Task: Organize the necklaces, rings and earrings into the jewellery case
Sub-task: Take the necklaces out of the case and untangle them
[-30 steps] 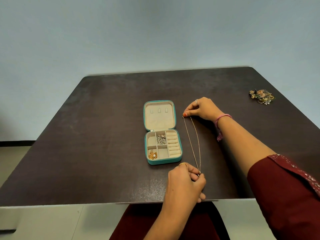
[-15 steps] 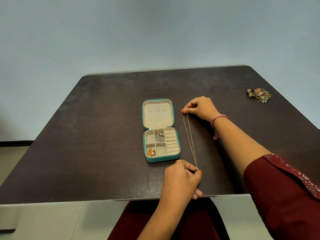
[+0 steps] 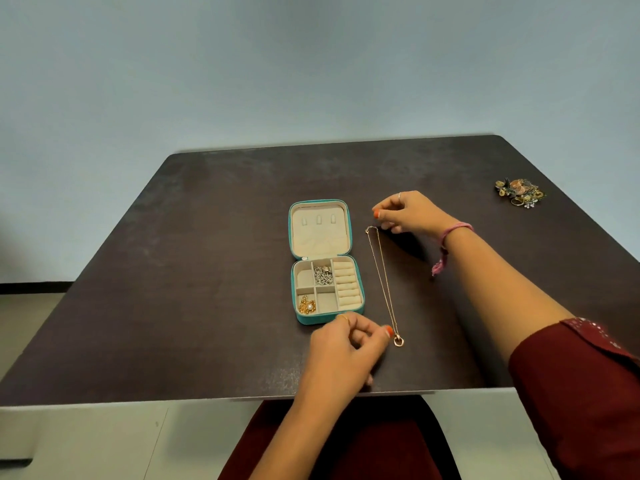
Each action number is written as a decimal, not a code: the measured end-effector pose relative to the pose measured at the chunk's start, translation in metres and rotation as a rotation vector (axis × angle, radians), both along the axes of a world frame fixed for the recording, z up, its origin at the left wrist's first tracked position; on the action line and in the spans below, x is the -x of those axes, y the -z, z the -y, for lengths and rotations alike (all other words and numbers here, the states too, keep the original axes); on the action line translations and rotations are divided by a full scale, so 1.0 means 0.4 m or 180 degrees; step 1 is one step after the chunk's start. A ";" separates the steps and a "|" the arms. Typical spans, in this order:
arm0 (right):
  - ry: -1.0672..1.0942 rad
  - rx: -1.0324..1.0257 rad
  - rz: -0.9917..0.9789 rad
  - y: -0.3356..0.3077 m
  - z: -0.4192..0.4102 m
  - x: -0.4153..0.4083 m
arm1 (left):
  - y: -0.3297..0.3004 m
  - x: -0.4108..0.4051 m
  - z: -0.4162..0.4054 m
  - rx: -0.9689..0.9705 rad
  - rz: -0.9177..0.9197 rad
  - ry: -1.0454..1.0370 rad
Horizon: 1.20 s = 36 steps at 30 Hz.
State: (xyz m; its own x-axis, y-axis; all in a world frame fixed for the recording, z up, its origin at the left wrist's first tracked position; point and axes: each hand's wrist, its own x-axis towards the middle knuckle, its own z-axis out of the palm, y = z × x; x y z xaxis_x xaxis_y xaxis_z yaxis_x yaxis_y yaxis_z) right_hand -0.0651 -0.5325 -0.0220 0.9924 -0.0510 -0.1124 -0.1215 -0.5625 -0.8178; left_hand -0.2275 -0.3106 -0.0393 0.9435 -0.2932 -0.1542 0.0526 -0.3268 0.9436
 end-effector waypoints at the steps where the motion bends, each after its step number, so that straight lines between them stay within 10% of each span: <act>1: -0.0078 0.0071 0.0046 -0.010 -0.007 0.007 | -0.001 -0.009 -0.012 0.0038 0.0192 -0.0101; 16: -0.1527 0.1590 0.0016 -0.086 -0.225 0.129 | 0.048 -0.098 -0.183 -0.1232 0.1373 -0.0124; 36: -0.0428 0.3211 0.0408 -0.052 -0.358 0.159 | 0.072 -0.115 -0.202 -0.0854 0.1403 -0.0199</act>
